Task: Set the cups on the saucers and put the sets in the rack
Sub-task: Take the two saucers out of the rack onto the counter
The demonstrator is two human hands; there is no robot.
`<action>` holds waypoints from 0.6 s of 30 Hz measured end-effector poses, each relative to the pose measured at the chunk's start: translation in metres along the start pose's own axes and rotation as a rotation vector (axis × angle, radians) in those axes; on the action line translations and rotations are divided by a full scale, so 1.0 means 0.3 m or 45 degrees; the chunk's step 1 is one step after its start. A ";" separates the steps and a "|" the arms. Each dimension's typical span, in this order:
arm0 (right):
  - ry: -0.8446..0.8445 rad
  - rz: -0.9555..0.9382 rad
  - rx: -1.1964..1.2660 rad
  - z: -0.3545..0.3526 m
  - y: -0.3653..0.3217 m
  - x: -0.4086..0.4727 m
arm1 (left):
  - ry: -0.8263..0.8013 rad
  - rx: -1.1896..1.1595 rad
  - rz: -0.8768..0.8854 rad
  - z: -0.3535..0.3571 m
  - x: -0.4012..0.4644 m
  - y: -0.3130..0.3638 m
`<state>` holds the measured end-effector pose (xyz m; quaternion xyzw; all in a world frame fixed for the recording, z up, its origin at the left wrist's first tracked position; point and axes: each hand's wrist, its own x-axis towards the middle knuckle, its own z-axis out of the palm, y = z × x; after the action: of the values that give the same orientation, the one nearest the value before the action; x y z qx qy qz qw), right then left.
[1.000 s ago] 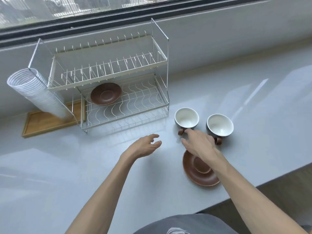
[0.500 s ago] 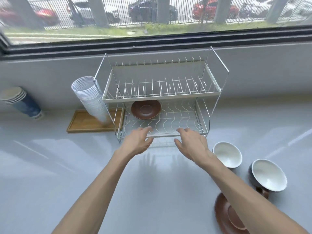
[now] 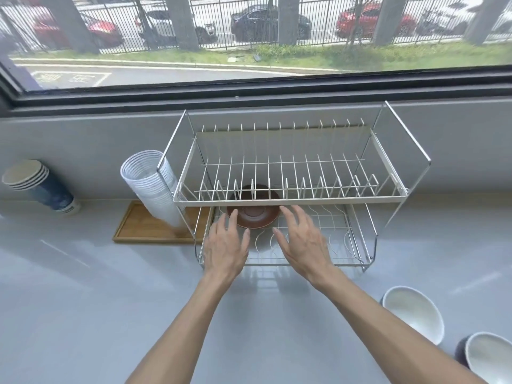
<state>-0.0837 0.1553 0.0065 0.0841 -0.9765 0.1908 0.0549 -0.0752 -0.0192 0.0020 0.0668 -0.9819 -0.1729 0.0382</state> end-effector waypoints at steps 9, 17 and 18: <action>-0.205 0.130 0.066 0.053 0.002 0.206 | -0.023 -0.210 -0.154 0.045 0.174 0.002; -0.584 0.236 0.233 0.119 0.043 0.297 | -0.147 -0.454 -0.322 0.087 0.270 0.001; -0.782 0.237 0.239 0.104 0.047 0.288 | -0.156 -0.468 -0.326 0.087 0.276 0.002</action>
<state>-0.1732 0.1440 -0.0152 0.0528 -0.9290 0.2498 -0.2677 -0.1595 -0.0220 -0.0180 0.1720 -0.9179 -0.3562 -0.0322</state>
